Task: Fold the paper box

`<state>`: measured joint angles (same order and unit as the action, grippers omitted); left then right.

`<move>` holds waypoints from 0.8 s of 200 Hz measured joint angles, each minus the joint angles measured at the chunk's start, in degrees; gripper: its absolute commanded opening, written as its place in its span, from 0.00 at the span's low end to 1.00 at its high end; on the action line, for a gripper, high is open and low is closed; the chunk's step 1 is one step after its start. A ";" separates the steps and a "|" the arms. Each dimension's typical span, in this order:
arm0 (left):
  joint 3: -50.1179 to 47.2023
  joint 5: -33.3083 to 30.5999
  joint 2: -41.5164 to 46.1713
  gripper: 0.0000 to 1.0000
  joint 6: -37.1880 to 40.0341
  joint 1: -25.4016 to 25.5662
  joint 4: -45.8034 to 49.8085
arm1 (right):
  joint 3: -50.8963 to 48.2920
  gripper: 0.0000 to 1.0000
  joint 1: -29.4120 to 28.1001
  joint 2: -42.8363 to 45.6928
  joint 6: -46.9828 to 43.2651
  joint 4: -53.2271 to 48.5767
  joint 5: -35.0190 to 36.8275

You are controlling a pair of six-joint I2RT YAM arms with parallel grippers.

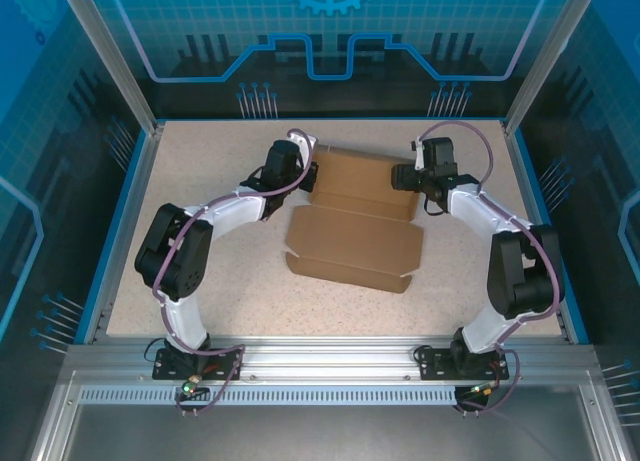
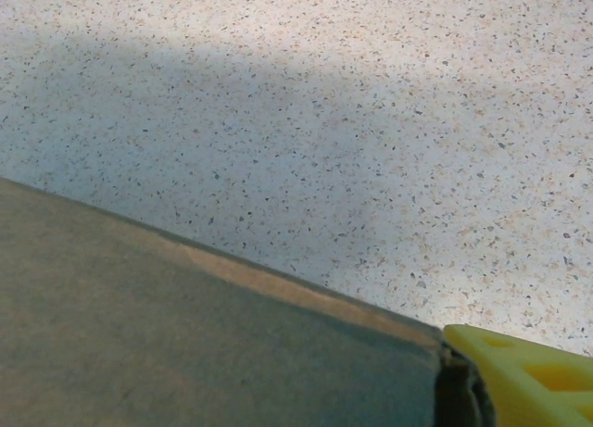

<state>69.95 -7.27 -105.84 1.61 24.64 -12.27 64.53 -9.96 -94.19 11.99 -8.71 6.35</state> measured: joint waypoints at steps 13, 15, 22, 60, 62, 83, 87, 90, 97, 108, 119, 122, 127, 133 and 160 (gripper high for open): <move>0.00 0.04 0.00 0.00 0.00 0.00 -0.02 | -0.28 0.81 0.00 1.03 -0.50 -0.76 0.07; 0.00 0.04 0.00 0.00 0.00 0.00 0.00 | -0.46 0.81 0.00 1.42 -0.72 -1.05 0.02; 0.00 0.04 0.00 0.00 0.00 0.00 0.00 | -0.81 0.81 0.00 2.75 -1.01 -1.75 0.02; 0.00 0.09 0.00 0.00 0.00 0.00 -0.02 | -0.94 0.81 0.00 9.66 -2.78 -3.32 0.02; 0.00 0.09 0.00 0.00 0.00 0.00 0.00 | -0.94 0.81 0.00 9.94 -2.89 -3.37 0.02; 0.00 0.09 0.00 0.00 0.00 0.00 0.00 | -0.94 0.81 0.00 11.52 -3.82 -4.22 0.02; 0.00 0.11 0.00 0.00 0.00 0.00 0.00 | -0.94 0.81 0.00 11.65 -3.98 -4.35 0.02; 0.00 0.13 0.00 0.00 0.00 0.00 0.00 | -0.94 0.81 0.00 11.78 -4.15 -4.50 0.02; 0.00 0.20 0.00 0.00 0.00 0.00 0.00 | -0.94 0.81 0.00 12.04 -4.59 -4.92 0.04; 0.00 0.20 0.00 0.00 0.02 0.02 0.00 | -0.94 0.80 0.00 12.44 -5.03 -5.44 0.04; 0.00 0.22 0.00 0.00 0.00 0.00 0.02 | -0.94 0.80 0.00 12.90 -5.70 -5.92 0.02; 0.00 0.20 0.00 0.00 0.00 0.00 0.02 | -0.94 0.80 0.00 13.03 -5.99 -6.08 0.02; 0.00 0.22 0.00 0.00 0.00 0.00 0.00 | -0.94 0.80 0.00 13.27 -6.29 -6.29 0.02; 0.00 0.22 0.00 0.00 0.02 0.00 0.00 | -0.94 0.79 0.02 13.55 -6.75 -6.54 0.02; 0.00 0.22 0.00 0.00 0.02 0.00 0.02 | -0.94 0.78 0.02 14.49 -8.57 -7.41 0.00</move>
<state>69.95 -7.05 -105.84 1.63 24.64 -12.25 63.59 -9.93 -79.70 3.42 -16.12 6.35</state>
